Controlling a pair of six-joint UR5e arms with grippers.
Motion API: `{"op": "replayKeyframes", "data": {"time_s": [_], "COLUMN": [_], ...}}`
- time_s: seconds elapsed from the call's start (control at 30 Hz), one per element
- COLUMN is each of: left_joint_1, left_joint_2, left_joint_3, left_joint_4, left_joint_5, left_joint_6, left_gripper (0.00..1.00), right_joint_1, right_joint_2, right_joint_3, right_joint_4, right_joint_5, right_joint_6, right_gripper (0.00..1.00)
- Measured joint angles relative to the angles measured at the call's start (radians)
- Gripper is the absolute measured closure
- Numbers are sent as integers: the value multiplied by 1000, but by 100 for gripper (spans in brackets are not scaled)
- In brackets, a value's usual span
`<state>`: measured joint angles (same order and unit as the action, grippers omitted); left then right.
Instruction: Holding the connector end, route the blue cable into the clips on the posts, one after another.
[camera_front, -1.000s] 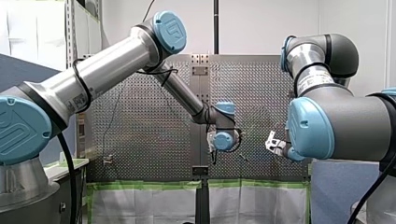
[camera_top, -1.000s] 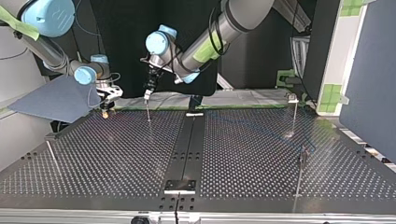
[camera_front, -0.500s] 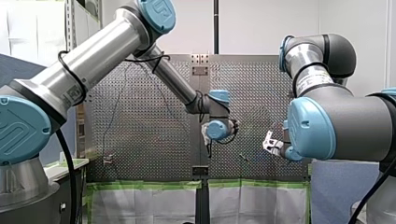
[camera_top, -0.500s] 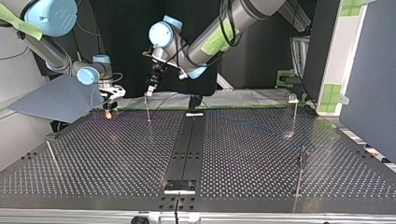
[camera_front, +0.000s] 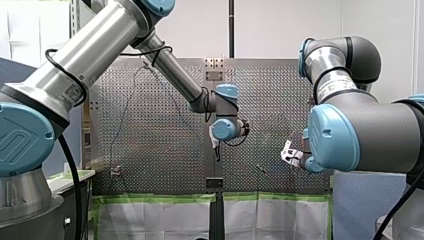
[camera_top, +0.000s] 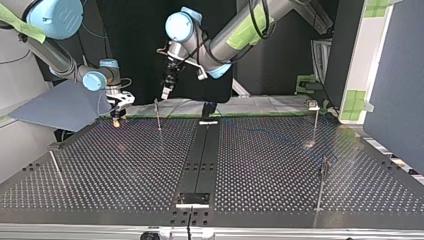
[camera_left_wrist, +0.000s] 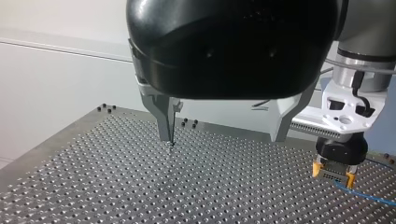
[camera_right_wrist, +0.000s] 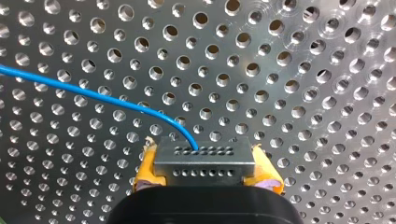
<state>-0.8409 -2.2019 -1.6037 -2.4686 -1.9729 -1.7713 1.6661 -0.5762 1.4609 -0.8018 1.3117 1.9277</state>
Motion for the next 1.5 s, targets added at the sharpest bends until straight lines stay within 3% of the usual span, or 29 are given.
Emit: {"op": "replayKeyframes", "data": {"time_s": [0.27, 0.53, 1.5], "left_joint_1": [2, 3, 5], "left_joint_2": [74, 147, 398], "left_joint_3": [-74, -146, -397], "left_joint_4": [-14, 28, 46], "left_joint_5": [0, 0, 2], "left_joint_6": [-6, -51, -99], "left_gripper": [0, 0, 0], "right_joint_1": [0, 0, 1], "right_joint_2": [0, 0, 0], "right_joint_3": [0, 0, 0], "right_joint_4": [-2, -4, -4], "right_joint_5": [0, 0, 0], "right_joint_6": [1, 1, 1], "right_gripper": [100, 100, 100]}}
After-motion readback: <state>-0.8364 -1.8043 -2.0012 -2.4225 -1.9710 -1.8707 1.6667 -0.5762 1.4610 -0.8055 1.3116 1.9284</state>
